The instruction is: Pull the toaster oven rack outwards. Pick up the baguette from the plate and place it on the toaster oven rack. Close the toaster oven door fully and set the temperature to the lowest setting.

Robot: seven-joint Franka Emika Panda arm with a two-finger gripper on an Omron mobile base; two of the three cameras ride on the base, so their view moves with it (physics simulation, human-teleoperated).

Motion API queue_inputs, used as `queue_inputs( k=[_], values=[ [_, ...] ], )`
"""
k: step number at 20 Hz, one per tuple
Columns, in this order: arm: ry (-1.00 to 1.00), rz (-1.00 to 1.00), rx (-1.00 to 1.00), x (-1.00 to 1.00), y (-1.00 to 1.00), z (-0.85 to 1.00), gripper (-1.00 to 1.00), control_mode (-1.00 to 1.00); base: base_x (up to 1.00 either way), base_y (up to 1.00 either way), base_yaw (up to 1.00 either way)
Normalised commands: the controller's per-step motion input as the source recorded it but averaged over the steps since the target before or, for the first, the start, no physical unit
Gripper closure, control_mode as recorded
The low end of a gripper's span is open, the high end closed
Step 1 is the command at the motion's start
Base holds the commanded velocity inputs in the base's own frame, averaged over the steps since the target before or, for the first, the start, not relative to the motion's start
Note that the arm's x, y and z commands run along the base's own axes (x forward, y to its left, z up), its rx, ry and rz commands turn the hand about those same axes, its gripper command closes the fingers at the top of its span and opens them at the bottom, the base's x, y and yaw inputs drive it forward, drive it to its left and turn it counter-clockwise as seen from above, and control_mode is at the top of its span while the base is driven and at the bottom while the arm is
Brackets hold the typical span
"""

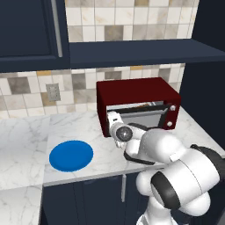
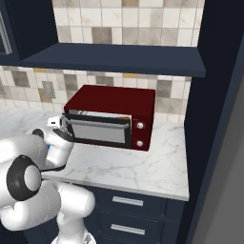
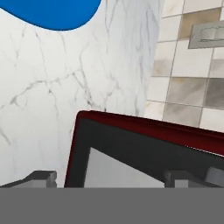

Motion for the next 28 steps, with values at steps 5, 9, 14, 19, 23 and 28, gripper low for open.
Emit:
queue_inputs(
  k=[5,9,14,19,23,28],
  values=[
    [0.0,0.15,0.0,0.3,0.0,-0.04,-1.0,-1.0,0.0,0.0,0.0],
    [0.0,0.1,0.0,0.26,0.0,-0.01,-1.0,-1.0,0.0,0.0,0.0],
    [0.0,0.08,0.0,0.25,0.0,0.0,-1.0,-1.0,0.0,0.0,0.0],
    [0.0,0.07,0.0,0.32,0.0,0.0,-1.0,-1.0,0.0,0.0,0.0],
    [0.0,0.06,0.0,0.36,0.0,0.0,-1.0,-1.0,0.0,0.0,0.0],
    [0.0,0.06,0.0,0.33,0.0,0.0,-1.0,-1.0,0.0,0.0,0.0]
  ],
)
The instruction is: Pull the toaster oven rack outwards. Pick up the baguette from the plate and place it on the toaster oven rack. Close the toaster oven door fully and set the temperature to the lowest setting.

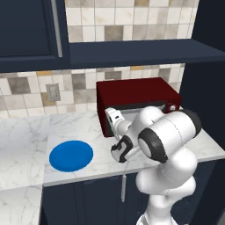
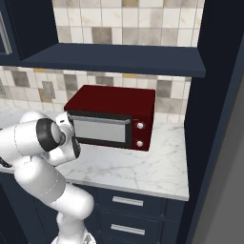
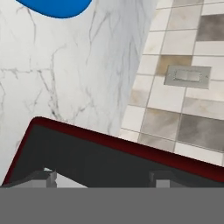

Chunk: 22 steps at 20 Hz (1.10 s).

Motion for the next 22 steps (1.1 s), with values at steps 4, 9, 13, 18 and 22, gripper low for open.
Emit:
queue_inputs(
  k=[4,9,13,18,22],
  values=[
    [0.0,0.06,-0.01,0.3,0.0,0.0,-1.0,-1.0,0.0,0.0,0.0],
    [0.01,0.06,-0.07,0.2,0.14,0.08,-1.0,-1.0,0.0,0.0,0.0],
    [0.0,0.0,-0.16,0.0,0.38,0.33,-1.0,-1.0,0.0,0.0,0.0],
    [0.0,0.0,-0.21,-0.03,0.51,0.5,-1.0,-1.0,0.0,0.0,0.0],
    [0.0,0.0,-0.23,-0.14,0.56,0.57,-1.0,-1.0,0.0,0.0,0.0]
  ],
)
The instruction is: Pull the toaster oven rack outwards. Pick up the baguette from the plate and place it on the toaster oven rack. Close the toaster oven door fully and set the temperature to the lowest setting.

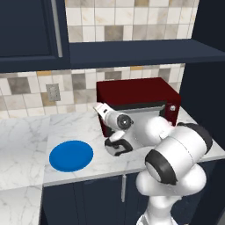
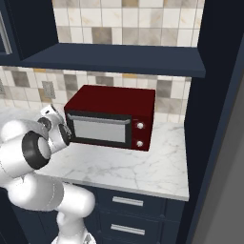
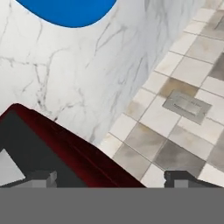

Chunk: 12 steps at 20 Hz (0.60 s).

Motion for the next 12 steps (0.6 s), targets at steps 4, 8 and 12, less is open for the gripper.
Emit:
queue_inputs(
  k=[4,8,12],
  values=[
    [0.07,0.0,-0.25,-0.44,0.22,0.54,-1.0,-1.0,0.0,0.0,0.0],
    [0.22,0.0,-0.24,-0.57,0.0,0.53,-1.0,-1.0,0.0,0.0,0.0],
    [0.23,0.0,-0.13,-0.5,-0.05,0.6,-1.0,-1.0,0.0,0.0,0.0]
  ],
)
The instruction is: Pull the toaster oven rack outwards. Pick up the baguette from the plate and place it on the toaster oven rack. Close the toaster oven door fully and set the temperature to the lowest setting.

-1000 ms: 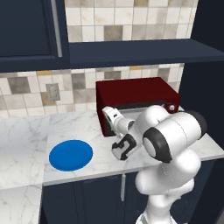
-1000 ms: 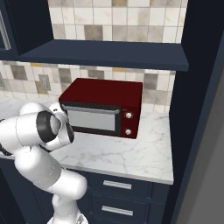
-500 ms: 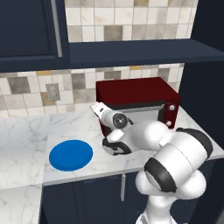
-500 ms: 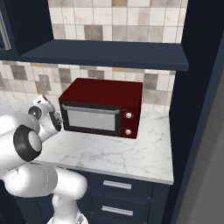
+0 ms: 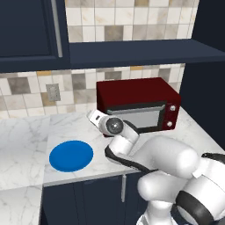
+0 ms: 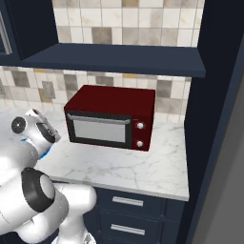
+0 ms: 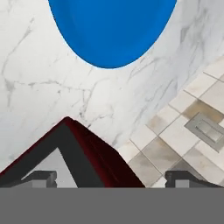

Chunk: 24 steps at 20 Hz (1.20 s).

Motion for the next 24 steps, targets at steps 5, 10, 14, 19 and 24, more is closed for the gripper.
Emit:
queue_inputs(
  k=[5,10,14,19,24],
  values=[
    [0.18,0.0,-0.02,-0.39,-0.19,0.63,-1.0,-1.0,0.0,0.0,0.0],
    [0.04,-0.04,0.08,-0.5,-0.59,0.18,-1.0,-1.0,0.0,0.0,0.0],
    [0.0,-0.09,0.25,-0.47,-0.98,0.0,-1.0,-1.0,0.0,0.0,0.0],
    [0.0,-0.11,0.32,-0.26,-1.0,0.0,-1.0,-1.0,0.0,0.0,0.0],
    [0.0,-0.1,0.31,-0.15,-0.98,-0.06,-1.0,-1.0,0.0,0.0,0.0]
  ],
)
